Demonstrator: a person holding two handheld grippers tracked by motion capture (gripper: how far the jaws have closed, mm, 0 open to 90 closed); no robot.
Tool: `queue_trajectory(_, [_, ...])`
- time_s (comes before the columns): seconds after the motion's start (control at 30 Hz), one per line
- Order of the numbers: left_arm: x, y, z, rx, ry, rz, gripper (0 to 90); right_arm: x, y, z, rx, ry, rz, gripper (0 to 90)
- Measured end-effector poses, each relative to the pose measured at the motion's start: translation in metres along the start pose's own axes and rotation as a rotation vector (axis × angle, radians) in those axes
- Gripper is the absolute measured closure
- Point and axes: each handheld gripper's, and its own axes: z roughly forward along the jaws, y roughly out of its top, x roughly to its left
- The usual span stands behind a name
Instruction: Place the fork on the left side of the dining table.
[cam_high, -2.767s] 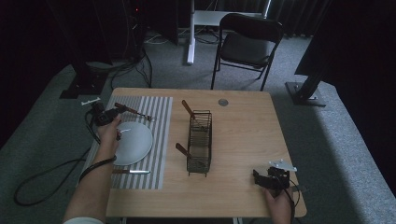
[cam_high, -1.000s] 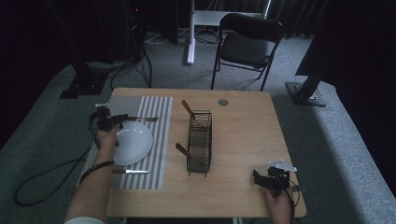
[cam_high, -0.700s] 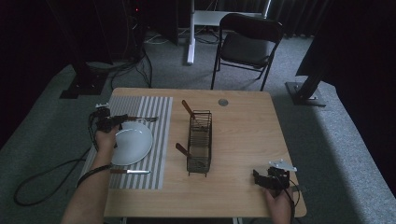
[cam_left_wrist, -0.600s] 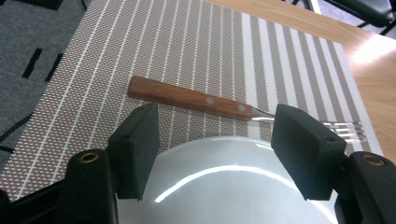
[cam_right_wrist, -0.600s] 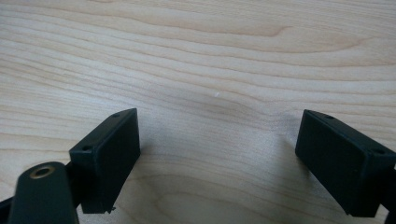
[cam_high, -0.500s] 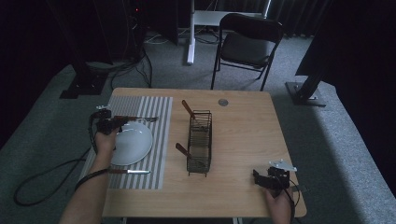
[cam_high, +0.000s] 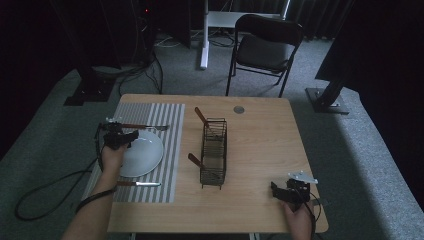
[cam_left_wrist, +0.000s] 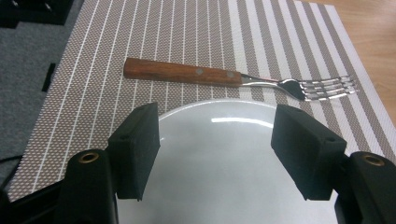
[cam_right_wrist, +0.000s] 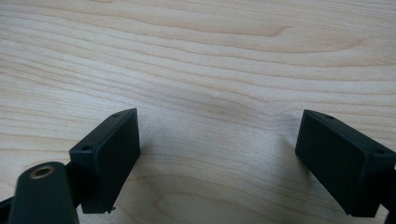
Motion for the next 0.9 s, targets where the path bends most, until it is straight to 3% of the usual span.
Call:
queue_trajectory(0.23, [0.0,-0.003,-0.012,-0.012,-0.013,0.009,32.8,0.0,0.0,0.0,0.0,0.0,0.0,13.5])
queue_trajectory(0.47, [-0.004,-0.011,-0.023,-0.022,-0.024,0.073,28.5,0.0,0.0,0.0,0.0,0.0,0.001,13.5])
queue_trajectory(0.6, [-0.005,-0.017,-0.029,-0.035,-0.05,0.059,28.5,0.0,0.0,0.0,0.0,0.0,0.001,13.5])
queue_trajectory(0.8, [-0.01,-0.026,-0.038,-0.041,-0.055,0.088,28.5,0.0,0.0,0.0,0.0,0.0,0.001,13.5])
queue_trajectory(0.83, [-0.01,-0.027,-0.04,-0.046,-0.063,0.077,28.5,0.0,0.0,0.0,-0.001,0.0,0.0,13.5])
queue_trajectory(0.9, [-0.011,-0.03,-0.043,-0.047,-0.044,0.092,28.5,0.0,0.0,0.0,-0.001,0.0,0.0,13.5])
